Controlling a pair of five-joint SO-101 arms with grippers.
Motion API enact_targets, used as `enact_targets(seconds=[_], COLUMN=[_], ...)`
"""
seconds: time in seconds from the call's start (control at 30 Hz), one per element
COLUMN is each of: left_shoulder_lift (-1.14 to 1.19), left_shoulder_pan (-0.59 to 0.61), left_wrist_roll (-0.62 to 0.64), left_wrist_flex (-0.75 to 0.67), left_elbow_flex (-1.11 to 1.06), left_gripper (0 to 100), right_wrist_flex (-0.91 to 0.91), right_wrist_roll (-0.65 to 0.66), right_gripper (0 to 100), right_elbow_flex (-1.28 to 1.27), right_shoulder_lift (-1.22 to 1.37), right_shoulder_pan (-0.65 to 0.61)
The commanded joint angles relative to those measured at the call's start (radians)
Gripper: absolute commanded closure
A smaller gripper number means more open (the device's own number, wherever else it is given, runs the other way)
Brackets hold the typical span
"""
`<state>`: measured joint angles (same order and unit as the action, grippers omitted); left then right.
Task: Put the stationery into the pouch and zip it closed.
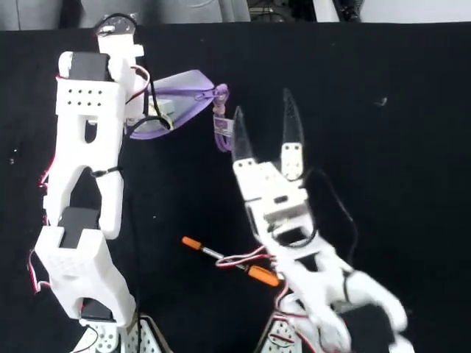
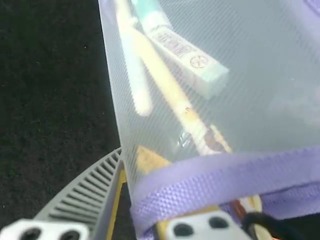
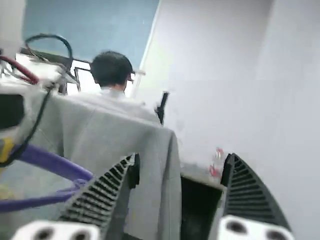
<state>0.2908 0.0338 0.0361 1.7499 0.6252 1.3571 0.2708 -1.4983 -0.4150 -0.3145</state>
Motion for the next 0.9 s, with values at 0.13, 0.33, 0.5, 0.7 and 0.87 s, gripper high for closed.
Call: enact_targets(seconds=[0.13, 0.33, 0.5, 0.7, 0.87], left_shoulder_lift=[-0.009, -0.011, -0.031, -0.054, -0.025], left_shoulder_pan=[-0.01, -0.031, 0.013, 0.067, 0.073], left_wrist_roll=[-0.025, -0.064, -0.106, -0.107, -0.103], left_wrist_flex=[0.012, 0.014, 0.014, 0.012, 0.012], left_elbow_flex=[0.047, 0.036, -0.025, -0.074, -0.076], left_gripper=[97, 97, 97, 97, 97], right_wrist_flex=[-1.02, -1.438, -1.677, -1.996, -2.165], right_wrist_roll=[-0.315, -0.358, -0.293, -0.072, -0.066], right_gripper=[74.1, 74.1, 74.1, 77.9, 85.7], right_elbow_flex=[0.211, 0.269, 0.272, 0.297, 0.332], right_shoulder_lift=[-0.496, -0.727, -0.842, -0.878, -0.88], right_shoulder_pan=[0.216, 0.244, 0.218, 0.025, -0.032])
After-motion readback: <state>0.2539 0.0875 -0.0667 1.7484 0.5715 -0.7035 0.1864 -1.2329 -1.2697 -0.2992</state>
